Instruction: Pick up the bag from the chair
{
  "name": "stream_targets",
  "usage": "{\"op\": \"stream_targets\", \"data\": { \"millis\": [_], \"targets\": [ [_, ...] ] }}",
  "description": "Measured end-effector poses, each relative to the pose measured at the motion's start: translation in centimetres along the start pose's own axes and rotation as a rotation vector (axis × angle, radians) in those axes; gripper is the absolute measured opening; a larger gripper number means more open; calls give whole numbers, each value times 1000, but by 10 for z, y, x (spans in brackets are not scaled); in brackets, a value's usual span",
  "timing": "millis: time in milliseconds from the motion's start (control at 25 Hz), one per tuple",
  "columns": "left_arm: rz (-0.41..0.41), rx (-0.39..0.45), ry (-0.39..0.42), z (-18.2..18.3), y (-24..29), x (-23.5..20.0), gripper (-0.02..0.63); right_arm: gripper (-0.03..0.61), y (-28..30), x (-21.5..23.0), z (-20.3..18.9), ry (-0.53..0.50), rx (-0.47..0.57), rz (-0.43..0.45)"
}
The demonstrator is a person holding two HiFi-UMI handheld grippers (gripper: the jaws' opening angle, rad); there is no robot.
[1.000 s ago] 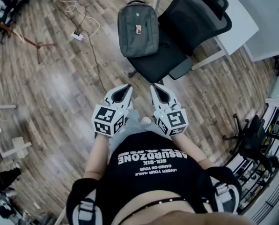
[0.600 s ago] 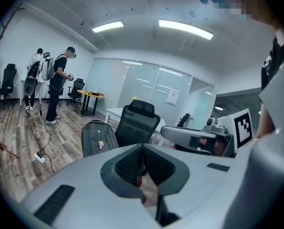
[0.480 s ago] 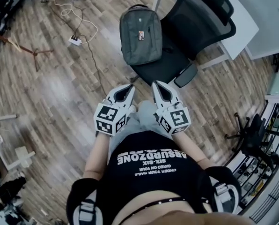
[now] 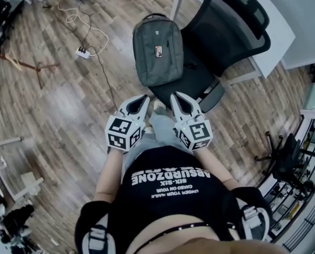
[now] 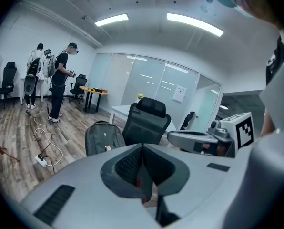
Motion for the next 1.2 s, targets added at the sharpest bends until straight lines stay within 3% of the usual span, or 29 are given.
{"op": "stream_targets", "data": {
  "millis": [240,440,680,880,1040,1200],
  "targets": [
    [21,17,47,48,54,-24,25,18,44,68,28,-18,13,-30],
    [67,16,40,68,89,-51,25,18,78,107,43,-27,14,-30],
    [114,-24,8,76,128,-74,25,18,105,148,44,-21,-39,-31],
    [207,-64,-46,75,160,-94,25,20,123,184,32,-19,-93,-29],
    [237,-84,-50,75,178,-102,26,84,134,207,21,-1,-130,-24],
    [274,-93,-46,74,189,-111,26,95,148,221,12,5,-158,-34]
  ]
}}
Point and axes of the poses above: the fingertips, and each gripper's own axes: y forward along the fingers, x to its right, z out of its top, the point moved 6 cm from there along -y, backward along the fingers, and after that the axes turned 5 degrees about z, right-handed, at the moved point
